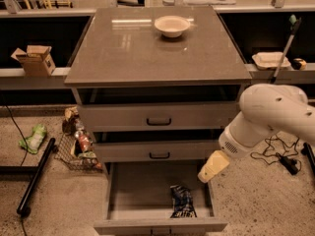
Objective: Pick blue chip bag from bottom drawer and place on counter
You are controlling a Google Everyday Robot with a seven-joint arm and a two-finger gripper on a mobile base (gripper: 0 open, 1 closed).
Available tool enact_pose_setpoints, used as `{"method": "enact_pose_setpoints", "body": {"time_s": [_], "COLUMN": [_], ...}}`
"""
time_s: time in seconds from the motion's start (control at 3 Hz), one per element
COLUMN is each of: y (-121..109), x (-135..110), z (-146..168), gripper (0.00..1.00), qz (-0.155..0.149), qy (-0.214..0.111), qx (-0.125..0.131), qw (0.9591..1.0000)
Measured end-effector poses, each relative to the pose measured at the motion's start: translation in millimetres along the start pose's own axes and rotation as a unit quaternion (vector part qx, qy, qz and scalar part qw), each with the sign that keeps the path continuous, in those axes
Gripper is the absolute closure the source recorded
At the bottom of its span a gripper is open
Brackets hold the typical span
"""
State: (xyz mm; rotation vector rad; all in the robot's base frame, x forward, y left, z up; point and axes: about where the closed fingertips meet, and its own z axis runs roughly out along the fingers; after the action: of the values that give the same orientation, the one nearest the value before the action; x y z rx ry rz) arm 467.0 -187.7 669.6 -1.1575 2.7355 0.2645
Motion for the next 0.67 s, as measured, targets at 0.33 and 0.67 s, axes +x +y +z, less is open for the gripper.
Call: {"method": "enact_pose_setpoints", "body": {"time_s": [0.33, 0.67], "y": [4.4, 4.4], "x": [-16.3, -16.3], "z": [59.5, 59.8], "gripper": [0.00, 0.00], "qz": [0.012, 0.012], "qy": [-0.013, -0.013], "qx": [-0.023, -0.023], "qw": [0.9996, 0.9996]}}
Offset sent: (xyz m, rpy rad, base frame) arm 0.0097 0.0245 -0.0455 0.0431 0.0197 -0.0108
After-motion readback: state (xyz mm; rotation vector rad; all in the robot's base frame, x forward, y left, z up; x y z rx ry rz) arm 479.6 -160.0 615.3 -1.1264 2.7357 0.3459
